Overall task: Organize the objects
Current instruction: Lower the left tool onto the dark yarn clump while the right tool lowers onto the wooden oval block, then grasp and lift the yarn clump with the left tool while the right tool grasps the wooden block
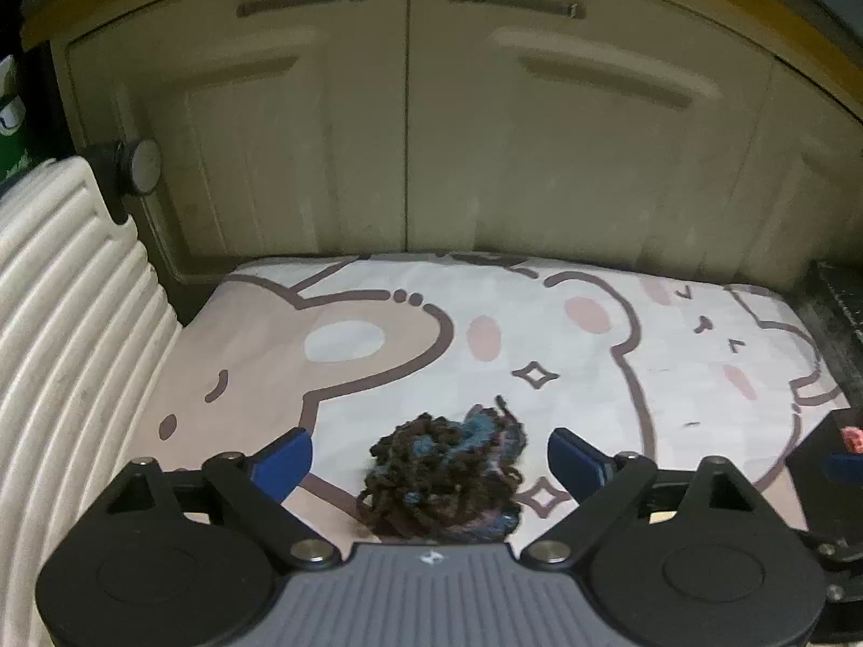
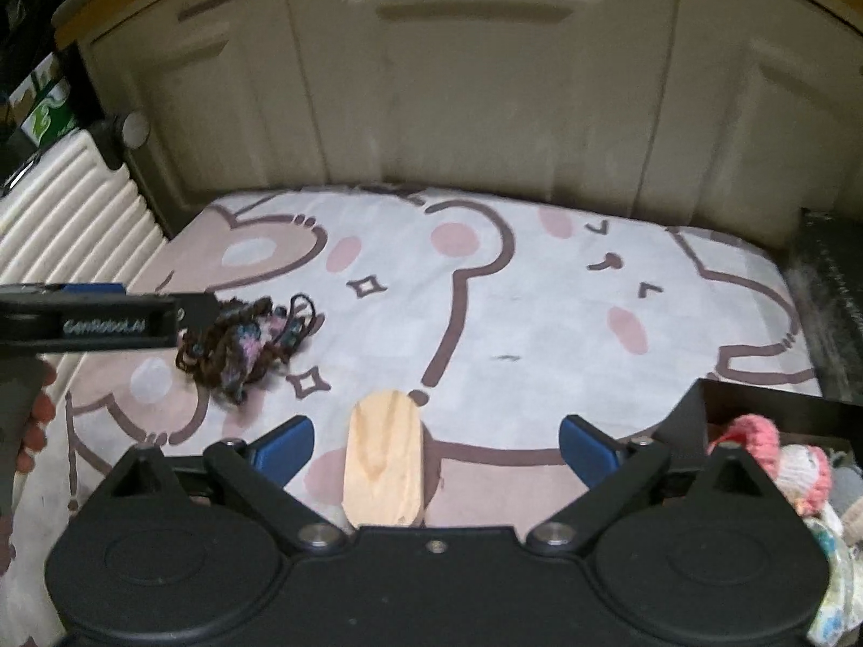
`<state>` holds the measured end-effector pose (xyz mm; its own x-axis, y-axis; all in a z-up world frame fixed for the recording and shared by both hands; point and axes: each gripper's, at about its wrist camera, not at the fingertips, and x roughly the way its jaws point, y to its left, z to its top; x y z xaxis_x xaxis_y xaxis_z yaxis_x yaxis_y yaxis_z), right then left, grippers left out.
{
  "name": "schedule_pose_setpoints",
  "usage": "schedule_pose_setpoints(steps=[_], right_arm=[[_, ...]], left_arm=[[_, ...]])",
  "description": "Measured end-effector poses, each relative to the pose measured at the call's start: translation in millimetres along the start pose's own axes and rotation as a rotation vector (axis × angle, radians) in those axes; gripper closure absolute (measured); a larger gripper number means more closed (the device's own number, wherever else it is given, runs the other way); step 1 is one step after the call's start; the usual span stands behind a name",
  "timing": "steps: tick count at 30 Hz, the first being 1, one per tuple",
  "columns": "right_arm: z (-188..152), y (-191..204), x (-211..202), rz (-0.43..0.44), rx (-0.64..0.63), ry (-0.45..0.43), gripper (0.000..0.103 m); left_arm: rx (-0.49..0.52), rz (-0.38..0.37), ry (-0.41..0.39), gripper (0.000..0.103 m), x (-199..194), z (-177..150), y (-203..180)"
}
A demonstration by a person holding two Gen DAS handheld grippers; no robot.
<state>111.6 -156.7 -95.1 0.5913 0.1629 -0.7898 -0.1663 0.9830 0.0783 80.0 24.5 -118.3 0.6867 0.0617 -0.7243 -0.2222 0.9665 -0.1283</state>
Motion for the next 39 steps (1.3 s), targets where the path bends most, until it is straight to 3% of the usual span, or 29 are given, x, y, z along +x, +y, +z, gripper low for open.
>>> schedule_pose_setpoints(steps=[10, 15, 24, 27, 29, 30, 33, 39], right_arm=[[-1.3, 1.4, 26.8, 0.031, -0.015, 0.036, 0.005], [-5.5, 3.9, 37.6, 0.048, -0.032, 0.062, 0.005], [-8.6, 9.8, 57.0, 0.076, -0.044, 0.115, 0.015], [-9.0, 14.8, 62.3, 0.079, -0.058, 0.131, 0.023], [-9.4, 18.4, 65.0, 0.07, -0.07, 0.141, 0.033], [-9.9, 20.1, 66.4, 0.061, -0.078, 0.151, 0.044], [-10.7, 24.2, 64.8, 0.066, -0.093, 0.179, 0.059], [-14.8, 28.5, 57.0, 0.037, -0.127, 0.23, 0.059]], left_arm=[[0.005, -0.045, 0.045, 0.011, 33.5, -9.4, 3.1], [0.012, -0.042, 0.066, 0.016, 46.0, -14.0, 3.6], [-0.022, -0.078, 0.101, 0.031, 62.4, -16.9, 9.2], [0.006, -0.085, 0.115, 0.037, 63.8, -16.1, 5.1], [0.016, -0.086, 0.124, 0.042, 63.7, -15.4, 4.1], [0.016, -0.086, 0.131, 0.043, 63.2, -14.9, 4.1], [0.009, -0.084, 0.15, 0.046, 60.6, -14.6, 3.8], [0.02, -0.068, 0.183, 0.05, 51.8, -14.5, -1.5]])
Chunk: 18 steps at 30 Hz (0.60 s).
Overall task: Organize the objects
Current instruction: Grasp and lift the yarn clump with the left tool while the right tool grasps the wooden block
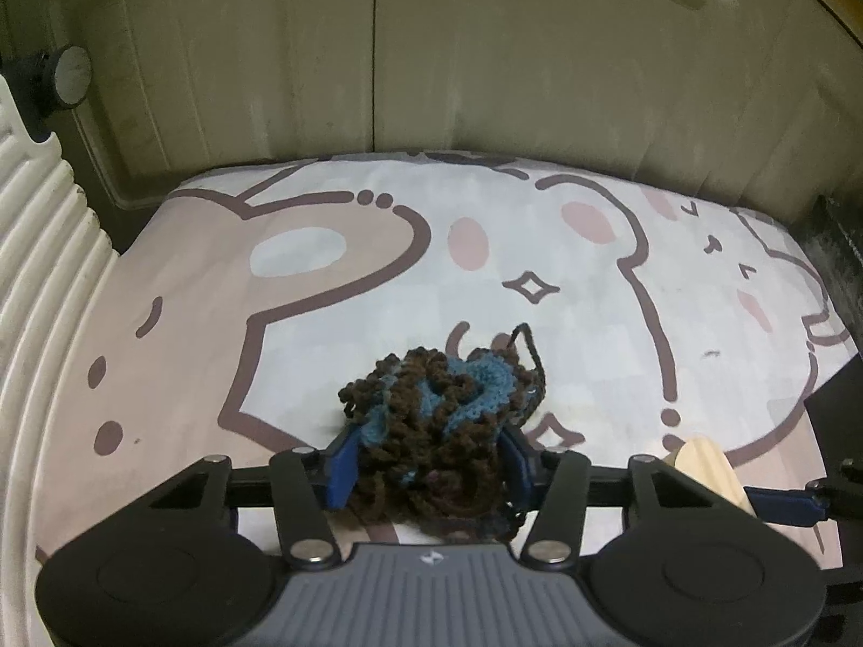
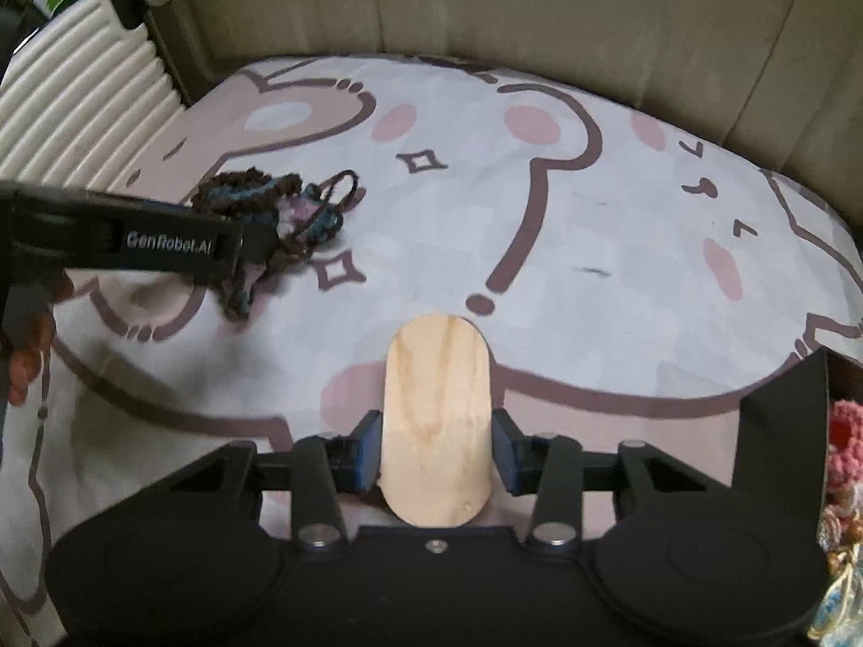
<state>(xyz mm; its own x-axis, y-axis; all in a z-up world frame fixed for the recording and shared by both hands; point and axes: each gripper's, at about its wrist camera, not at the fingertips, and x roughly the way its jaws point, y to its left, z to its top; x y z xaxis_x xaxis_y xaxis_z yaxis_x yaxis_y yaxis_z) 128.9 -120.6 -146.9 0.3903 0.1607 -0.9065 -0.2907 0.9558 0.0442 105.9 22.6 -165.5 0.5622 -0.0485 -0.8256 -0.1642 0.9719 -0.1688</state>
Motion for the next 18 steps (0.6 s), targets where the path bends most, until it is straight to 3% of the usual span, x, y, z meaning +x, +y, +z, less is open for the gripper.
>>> schedule_pose_setpoints(steps=[7, 18], right_arm=[[-6.0, -6.8, -10.4, 0.005, 0.02, 0.028, 0.059], [-4.5, -23.4, -52.8, -0.008, 0.098, -0.105, 0.059]], left_arm=[[0.008, -0.017, 0.047, 0.055, -14.5, -4.9, -10.1], [0.002, -0.058, -0.026, 0.056, -55.9, -4.0, -27.3]])
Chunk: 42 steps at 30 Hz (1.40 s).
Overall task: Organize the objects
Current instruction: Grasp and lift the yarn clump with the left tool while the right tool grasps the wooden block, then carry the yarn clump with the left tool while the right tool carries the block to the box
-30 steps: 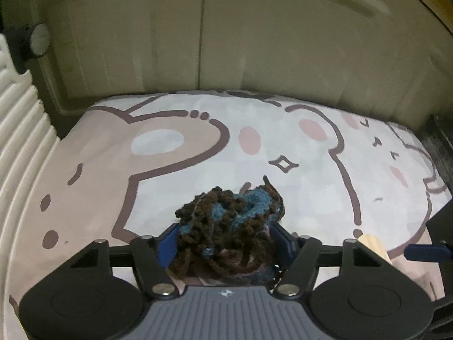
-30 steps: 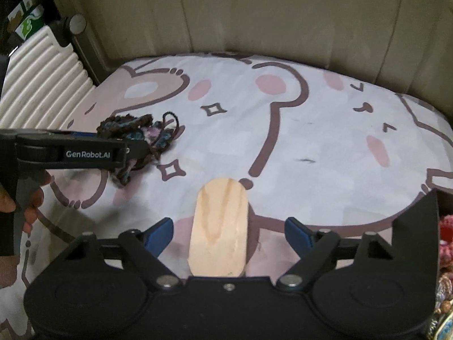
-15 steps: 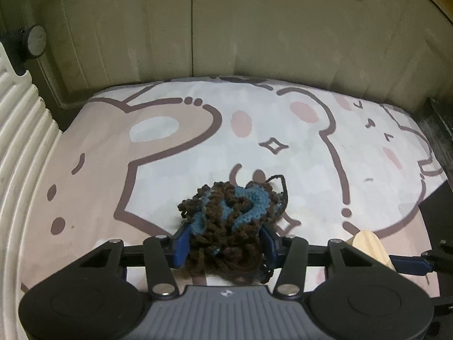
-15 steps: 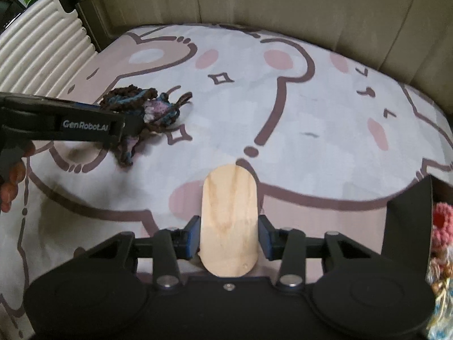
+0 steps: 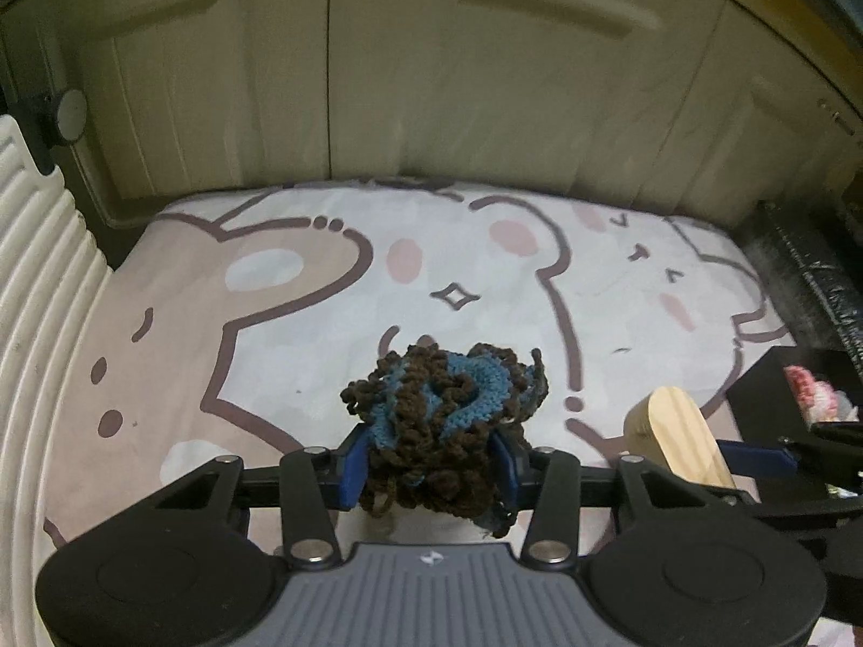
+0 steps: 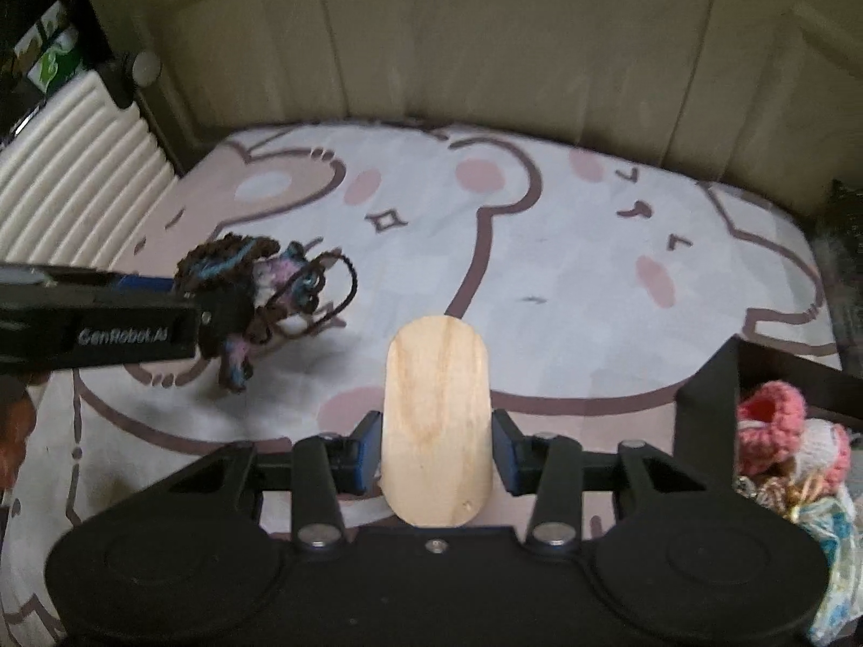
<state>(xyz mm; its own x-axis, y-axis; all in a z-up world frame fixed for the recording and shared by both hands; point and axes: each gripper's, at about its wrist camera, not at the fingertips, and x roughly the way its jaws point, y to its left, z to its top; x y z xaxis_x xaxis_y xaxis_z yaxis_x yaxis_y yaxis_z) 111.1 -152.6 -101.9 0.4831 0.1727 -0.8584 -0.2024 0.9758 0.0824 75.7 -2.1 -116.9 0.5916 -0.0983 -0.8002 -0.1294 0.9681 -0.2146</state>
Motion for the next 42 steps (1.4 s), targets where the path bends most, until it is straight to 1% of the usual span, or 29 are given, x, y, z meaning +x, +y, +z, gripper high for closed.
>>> schedule_pose_setpoints(steps=[4, 8, 16, 24, 32, 42], right_arm=[[1.8, -3.5, -11.8, -0.013, 0.021, -0.032, 0.059], [2.2, -8.1, -23.3, -0.023, 0.038, -0.062, 0.059], [0.9, -15.0, -45.9, -0.045, 0.059, -0.1, 0.059], [-3.3, -29.8, -74.3, -0.029, 0.094, -0.147, 0.059], [-10.4, -43.9, -88.7, -0.055, 0.109, -0.153, 0.059], [-20.6, -68.2, -111.2, -0.073, 0.141, -0.18, 0.059]], left_arm=[[-0.002, 0.003, -0.02, 0.056, -14.4, 0.5, -6.5], [0.021, 0.012, -0.052, 0.056, -30.2, 1.8, -13.1], [0.034, -0.002, -0.095, 0.056, -60.8, 2.5, -29.5], [0.049, -0.039, -0.137, 0.056, -83.2, -1.4, -47.4], [0.039, -0.069, -0.156, 0.056, -95.1, -3.5, -61.8], [0.057, -0.1, -0.176, 0.056, -105.4, -3.8, -87.7]])
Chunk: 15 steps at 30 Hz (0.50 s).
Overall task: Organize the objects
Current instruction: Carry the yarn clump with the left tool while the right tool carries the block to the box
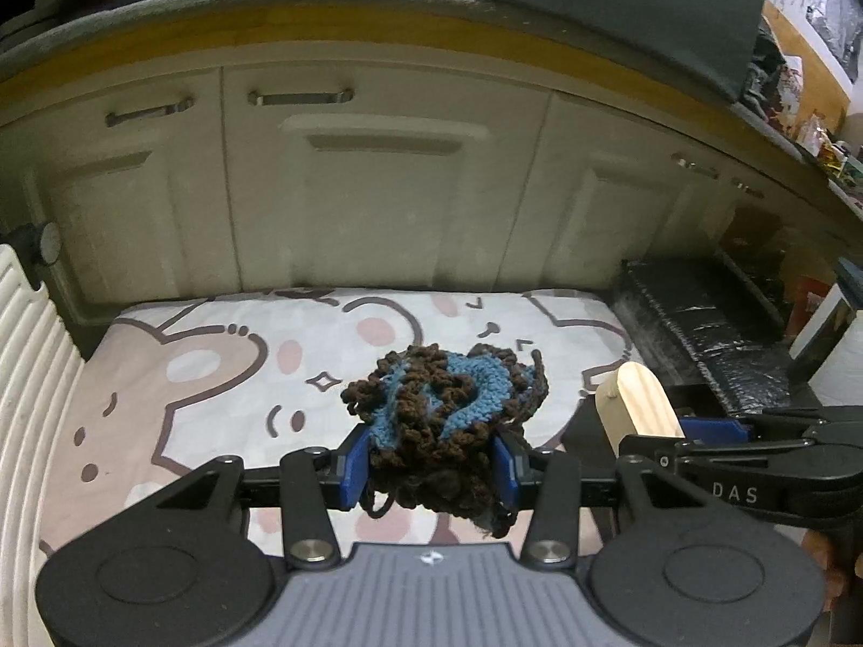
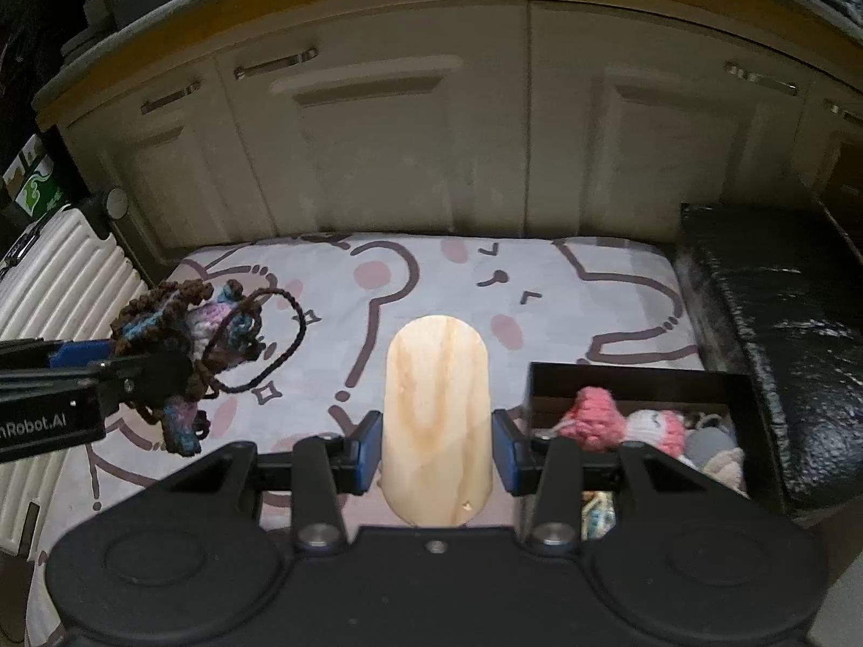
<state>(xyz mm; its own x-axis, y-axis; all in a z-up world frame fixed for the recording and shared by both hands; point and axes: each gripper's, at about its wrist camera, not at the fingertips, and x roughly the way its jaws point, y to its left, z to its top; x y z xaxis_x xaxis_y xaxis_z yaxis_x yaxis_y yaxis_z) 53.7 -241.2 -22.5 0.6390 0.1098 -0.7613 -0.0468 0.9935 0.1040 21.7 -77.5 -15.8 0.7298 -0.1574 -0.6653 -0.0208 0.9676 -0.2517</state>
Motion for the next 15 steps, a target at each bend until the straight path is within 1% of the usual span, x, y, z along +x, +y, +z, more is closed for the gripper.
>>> schedule_pose_setpoints(steps=[9, 15], right_arm=[[-9.6, -41.6, -12.9, -0.043, 0.065, -0.003, 0.059], [-20.4, -64.7, -6.7, -0.088, 0.085, 0.042, 0.059]], left_arm=[[0.024, -0.05, 0.006, 0.056, 6.4, 3.1, -30.8], [0.043, -0.098, 0.019, 0.056, 11.8, 2.7, -53.8]])
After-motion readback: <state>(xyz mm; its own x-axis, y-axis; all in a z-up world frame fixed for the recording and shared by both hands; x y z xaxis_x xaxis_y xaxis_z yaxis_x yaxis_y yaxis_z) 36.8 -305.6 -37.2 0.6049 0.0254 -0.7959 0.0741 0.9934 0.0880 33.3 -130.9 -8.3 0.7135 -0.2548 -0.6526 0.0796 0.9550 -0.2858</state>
